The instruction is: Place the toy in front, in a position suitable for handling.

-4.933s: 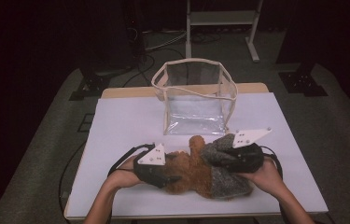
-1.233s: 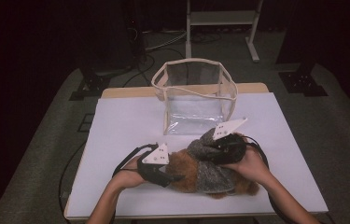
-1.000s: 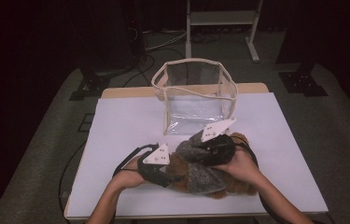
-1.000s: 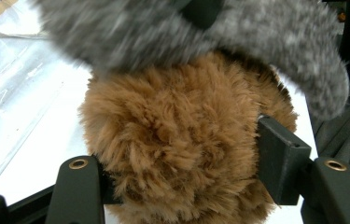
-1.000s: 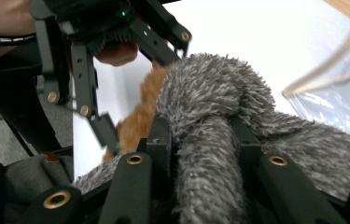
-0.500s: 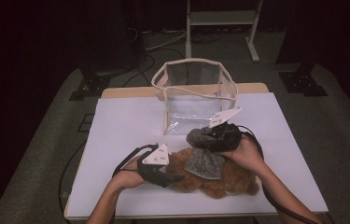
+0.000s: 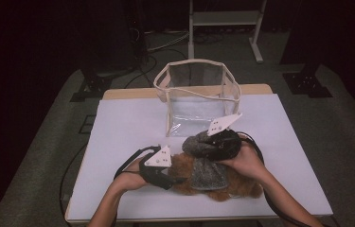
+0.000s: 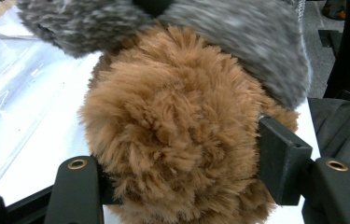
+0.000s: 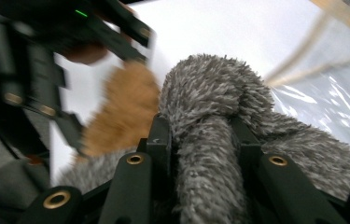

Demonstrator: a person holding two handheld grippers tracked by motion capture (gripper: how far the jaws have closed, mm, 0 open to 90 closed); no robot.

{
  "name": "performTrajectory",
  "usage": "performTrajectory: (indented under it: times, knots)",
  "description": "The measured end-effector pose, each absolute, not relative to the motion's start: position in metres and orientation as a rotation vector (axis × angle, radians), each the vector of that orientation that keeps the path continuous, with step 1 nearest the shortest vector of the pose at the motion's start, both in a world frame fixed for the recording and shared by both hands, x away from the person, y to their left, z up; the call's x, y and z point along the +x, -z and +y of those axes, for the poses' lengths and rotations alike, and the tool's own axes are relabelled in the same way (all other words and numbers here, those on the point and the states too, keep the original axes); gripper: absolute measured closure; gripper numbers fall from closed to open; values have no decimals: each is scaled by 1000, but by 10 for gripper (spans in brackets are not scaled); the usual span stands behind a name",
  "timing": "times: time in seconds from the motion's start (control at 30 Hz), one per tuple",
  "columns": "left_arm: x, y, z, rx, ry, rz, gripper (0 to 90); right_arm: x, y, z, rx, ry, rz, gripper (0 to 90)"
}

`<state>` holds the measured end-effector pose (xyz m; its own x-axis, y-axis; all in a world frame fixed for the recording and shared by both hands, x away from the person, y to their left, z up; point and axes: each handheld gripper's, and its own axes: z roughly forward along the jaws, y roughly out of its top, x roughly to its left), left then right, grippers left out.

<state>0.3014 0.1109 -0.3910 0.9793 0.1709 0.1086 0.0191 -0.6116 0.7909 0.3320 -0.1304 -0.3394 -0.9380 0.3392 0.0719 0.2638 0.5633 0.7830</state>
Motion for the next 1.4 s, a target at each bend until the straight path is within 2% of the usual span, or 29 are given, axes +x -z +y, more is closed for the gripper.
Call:
performTrajectory:
  times: [0.2, 0.53, 0.87, 1.17, 1.4]
  knots:
    - [301, 392, 112, 2211, -211, 140, 367, 319, 340, -111, 390, -1306, 2742, 668]
    - [304, 392, 113, 2208, -211, 153, 360, 323, 351, -165, 570, -1302, 2721, 670]
    - [304, 392, 112, 2209, -213, 157, 358, 313, 341, -201, 630, -1261, 2653, 670]
    - [303, 392, 112, 2213, -219, 151, 357, 315, 337, -169, 556, -1310, 2663, 669]
    - [304, 393, 114, 2212, -223, 158, 339, 321, 350, -146, 490, -1246, 2702, 668]
